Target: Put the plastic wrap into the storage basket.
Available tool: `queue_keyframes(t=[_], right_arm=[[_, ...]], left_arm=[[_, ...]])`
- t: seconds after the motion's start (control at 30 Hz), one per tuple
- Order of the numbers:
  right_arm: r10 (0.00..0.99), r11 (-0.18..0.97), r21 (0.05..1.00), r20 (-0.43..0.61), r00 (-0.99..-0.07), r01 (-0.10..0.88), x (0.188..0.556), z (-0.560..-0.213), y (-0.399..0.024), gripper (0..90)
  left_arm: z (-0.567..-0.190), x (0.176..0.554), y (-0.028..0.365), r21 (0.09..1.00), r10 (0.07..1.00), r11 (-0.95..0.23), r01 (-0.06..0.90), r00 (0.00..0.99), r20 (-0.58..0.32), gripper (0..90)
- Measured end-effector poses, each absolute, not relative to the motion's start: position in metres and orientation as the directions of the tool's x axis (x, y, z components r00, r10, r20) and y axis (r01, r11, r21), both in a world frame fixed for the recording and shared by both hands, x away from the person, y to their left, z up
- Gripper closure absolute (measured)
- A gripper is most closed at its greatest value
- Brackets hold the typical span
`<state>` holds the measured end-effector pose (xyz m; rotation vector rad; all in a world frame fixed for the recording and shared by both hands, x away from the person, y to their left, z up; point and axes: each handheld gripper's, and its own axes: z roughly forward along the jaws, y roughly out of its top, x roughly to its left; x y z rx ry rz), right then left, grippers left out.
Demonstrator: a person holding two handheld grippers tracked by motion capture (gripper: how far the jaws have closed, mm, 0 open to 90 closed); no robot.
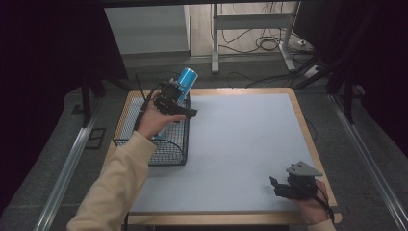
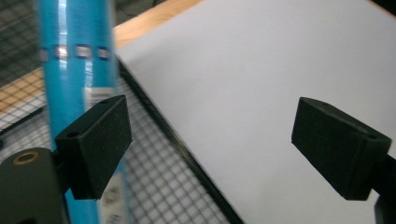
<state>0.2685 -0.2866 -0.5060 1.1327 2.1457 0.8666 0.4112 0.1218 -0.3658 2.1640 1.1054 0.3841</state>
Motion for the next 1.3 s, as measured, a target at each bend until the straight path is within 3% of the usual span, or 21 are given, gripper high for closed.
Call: queue_keyframes(t=[0.4,0.7,1.0,1.3], right_arm=[[0.854,0.437,0.757,-0.178,-0.489,0.486,0.266,-0.503,-0.284,12.1],[0.853,0.440,0.757,-0.186,-0.487,0.482,0.265,-0.504,-0.284,12.1],[0.853,0.443,0.755,-0.189,-0.487,0.484,0.266,-0.507,-0.282,12.1],[0.851,0.440,0.766,-0.189,-0.490,0.468,0.263,-0.506,-0.285,12.1]], left_arm=[[-0.382,0.338,0.086,0.725,0.666,-0.487,0.487,0.744,-0.053,12.9],[-0.430,0.293,0.063,0.696,0.573,-0.561,0.449,0.817,-0.065,17.5],[-0.462,0.288,0.066,0.670,0.578,-0.561,0.486,0.810,-0.104,16.9],[-0.469,0.291,0.063,0.664,0.572,-0.566,0.489,0.812,-0.110,16.4]])
